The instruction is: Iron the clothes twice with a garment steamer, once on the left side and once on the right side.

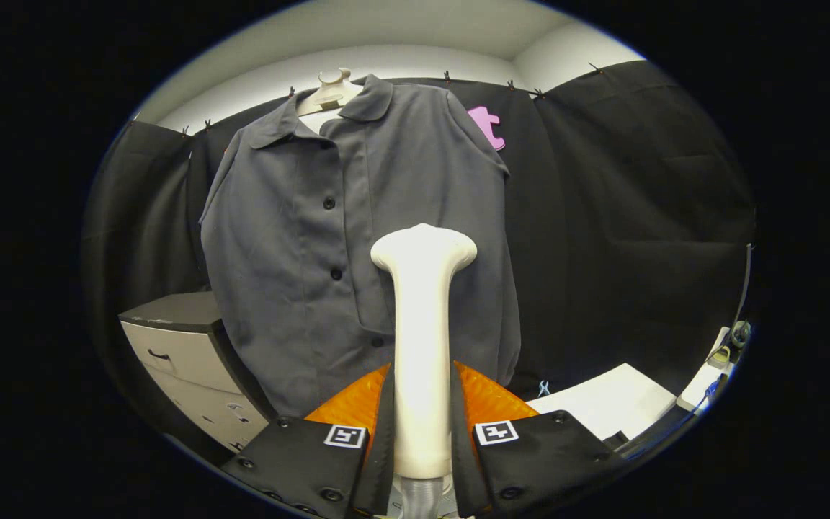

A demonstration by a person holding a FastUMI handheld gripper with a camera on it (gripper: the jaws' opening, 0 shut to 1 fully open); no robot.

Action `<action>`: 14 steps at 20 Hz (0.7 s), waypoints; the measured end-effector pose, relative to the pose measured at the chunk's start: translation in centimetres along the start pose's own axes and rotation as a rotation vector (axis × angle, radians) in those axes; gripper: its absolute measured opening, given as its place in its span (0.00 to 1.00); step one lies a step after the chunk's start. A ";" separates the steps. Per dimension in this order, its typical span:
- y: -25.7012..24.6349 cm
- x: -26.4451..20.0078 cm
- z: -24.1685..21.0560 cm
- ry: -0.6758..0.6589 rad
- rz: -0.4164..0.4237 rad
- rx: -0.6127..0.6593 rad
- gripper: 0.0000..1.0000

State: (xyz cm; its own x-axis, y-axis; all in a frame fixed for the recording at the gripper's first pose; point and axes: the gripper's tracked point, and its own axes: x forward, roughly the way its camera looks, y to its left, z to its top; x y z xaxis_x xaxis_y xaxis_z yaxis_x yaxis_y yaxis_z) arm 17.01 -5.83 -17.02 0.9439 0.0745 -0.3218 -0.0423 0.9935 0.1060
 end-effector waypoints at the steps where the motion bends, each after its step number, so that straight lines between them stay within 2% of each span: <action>1: -0.2 -0.1 -0.7 0.013 -0.002 0.007 0.41; 14: -2.9 -0.3 -9.3 0.159 -0.048 0.030 0.41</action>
State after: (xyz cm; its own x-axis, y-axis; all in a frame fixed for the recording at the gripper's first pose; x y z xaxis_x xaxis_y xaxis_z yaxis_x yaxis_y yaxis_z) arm 13.83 -7.90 -25.95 0.8808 0.0420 -0.4717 0.0138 0.9934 0.1142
